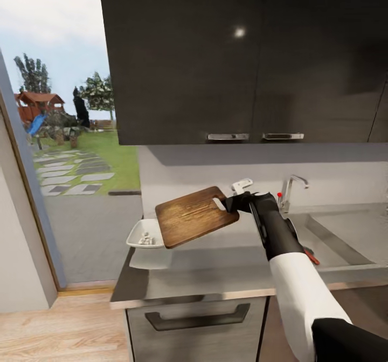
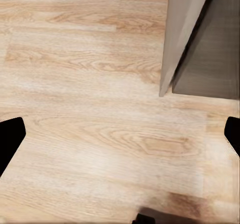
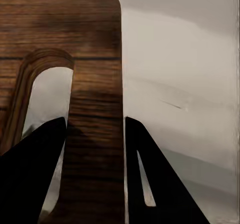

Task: In the kitchen, take the Vidalia onion out of the sink, dice it on the chopping board with the paring knife, put the diced onion into the bowl on the countertop, then place both the paring knife and the chopping board into the sink.

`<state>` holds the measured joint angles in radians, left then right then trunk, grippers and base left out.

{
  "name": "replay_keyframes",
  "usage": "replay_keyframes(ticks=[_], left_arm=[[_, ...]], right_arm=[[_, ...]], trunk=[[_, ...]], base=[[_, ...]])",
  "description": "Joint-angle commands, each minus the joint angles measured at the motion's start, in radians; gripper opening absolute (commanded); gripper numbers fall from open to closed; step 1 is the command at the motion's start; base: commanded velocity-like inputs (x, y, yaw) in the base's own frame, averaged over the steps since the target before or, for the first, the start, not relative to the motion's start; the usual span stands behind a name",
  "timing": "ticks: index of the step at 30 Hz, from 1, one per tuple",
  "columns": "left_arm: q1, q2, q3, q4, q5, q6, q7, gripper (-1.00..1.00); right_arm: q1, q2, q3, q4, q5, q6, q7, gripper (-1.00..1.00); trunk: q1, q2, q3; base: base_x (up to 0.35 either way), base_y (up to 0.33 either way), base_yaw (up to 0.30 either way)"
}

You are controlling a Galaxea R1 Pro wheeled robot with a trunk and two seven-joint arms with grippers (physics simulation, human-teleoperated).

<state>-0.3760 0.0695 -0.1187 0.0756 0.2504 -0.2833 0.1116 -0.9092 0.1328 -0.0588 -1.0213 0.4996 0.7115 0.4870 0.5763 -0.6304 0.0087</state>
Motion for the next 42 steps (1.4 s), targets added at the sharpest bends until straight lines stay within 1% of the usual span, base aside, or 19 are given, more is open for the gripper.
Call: replay_keyframes(ticks=[1, 2, 3, 6, 9, 12, 13, 14, 15, 17, 20, 29, 31, 36, 40, 42], left_arm=[[-0.001, 0.0, -0.009, 0.004, 0.007, -0.007, 0.001, 1.0], [-0.001, 0.0, -0.009, 0.004, 0.007, -0.007, 0.001, 1.0], [-0.001, 0.0, -0.009, 0.004, 0.007, -0.007, 0.002, 1.0], [-0.001, 0.0, -0.009, 0.004, 0.007, -0.007, 0.003, 1.0], [-0.001, 0.0, -0.009, 0.004, 0.007, -0.007, 0.003, 1.0], [-0.001, 0.0, -0.009, 0.004, 0.007, -0.007, 0.003, 1.0], [-0.001, 0.0, -0.009, 0.004, 0.007, -0.007, 0.003, 1.0], [-0.001, 0.0, -0.009, 0.004, 0.007, -0.007, 0.003, 1.0], [-0.001, 0.0, -0.009, 0.004, 0.007, -0.007, 0.003, 1.0], [-0.001, 0.0, -0.009, 0.004, 0.007, -0.006, 0.003, 1.0], [-0.001, 0.0, -0.009, 0.004, 0.007, -0.006, 0.003, 1.0], [-0.001, 0.0, -0.009, 0.004, 0.008, -0.006, 0.003, 1.0], [-0.001, 0.0, -0.009, 0.004, 0.007, -0.006, 0.003, 1.0], [-0.001, 0.0, -0.009, 0.004, 0.008, -0.007, 0.003, 1.0], [-0.001, 0.0, -0.009, 0.004, 0.008, -0.007, 0.003, 1.0], [-0.001, 0.0, -0.009, 0.004, 0.008, -0.007, 0.003, 1.0]], right_arm=[[0.0, 0.001, -0.014, 0.013, 0.007, -0.011, 0.005, -1.0], [0.0, 0.001, -0.034, 0.029, 0.007, -0.025, -0.003, -1.0], [0.0, 0.001, -0.061, 0.043, 0.007, -0.039, -0.014, -1.0], [0.0, 0.002, -0.166, 0.066, 0.007, -0.064, -0.068, -1.0], [0.0, 0.003, -0.289, 0.073, 0.007, -0.086, -0.15, -1.0], [0.0, 0.005, -0.426, 0.074, 0.005, -0.14, -0.237, -1.0], [0.0, 0.006, -0.462, 0.074, 0.005, -0.162, -0.267, -1.0], [0.0, 0.008, -0.486, 0.075, 0.005, -0.181, -0.299, -1.0], [0.0, 0.009, -0.501, 0.075, 0.005, -0.196, -0.329, -1.0], [0.0, 0.01, -0.519, 0.076, 0.005, -0.213, -0.383, -1.0], [0.0, 0.01, -0.53, 0.081, 0.005, -0.222, -0.44, -1.0], [0.0, 0.014, -0.531, 0.086, 0.004, -0.224, -0.548, -1.0], [0.0, 0.013, -0.531, 0.116, 0.004, -0.224, -0.56, -1.0], [0.0, 0.008, -0.53, 0.247, 0.006, -0.227, -0.576, -1.0], [0.0, 0.008, -0.529, 0.316, 0.005, -0.231, -0.634, -1.0], [0.0, 0.006, -0.532, 0.368, 0.005, -0.258, -0.662, -1.0]], trunk=[[0.0, -0.001, 0.0], [0.0, -0.001, 0.0], [0.0, -0.001, 0.0], [0.0, -0.001, 0.0], [0.0, -0.001, 0.0], [0.0, -0.001, 0.0], [0.0, -0.001, 0.0], [0.0, -0.001, 0.0], [0.0, -0.001, 0.0], [0.0, -0.001, 0.0], [0.0, -0.001, 0.0], [0.0, -0.001, 0.0], [0.0, -0.001, 0.0], [0.0, -0.001, 0.0], [0.0, -0.001, 0.0], [0.0, -0.001, 0.0]], base=[[0.0, -0.32, 0.0], [0.0, -0.32, 0.0], [0.0, -0.32, 0.0], [0.0, -0.32, 0.0], [0.0, -0.32, 0.0], [0.0, -0.32, 0.0], [0.0, -0.32, 0.0], [0.0, -0.32, 0.0], [0.0, -0.32, 0.0], [0.0, -0.32, 0.0], [0.0, -0.32, 0.0], [0.0, -0.319, 0.0], [0.0, -0.32, 0.0], [0.0, -0.315, 0.0], [0.0, -0.132, 0.0], [0.0, -0.031, 0.0]])
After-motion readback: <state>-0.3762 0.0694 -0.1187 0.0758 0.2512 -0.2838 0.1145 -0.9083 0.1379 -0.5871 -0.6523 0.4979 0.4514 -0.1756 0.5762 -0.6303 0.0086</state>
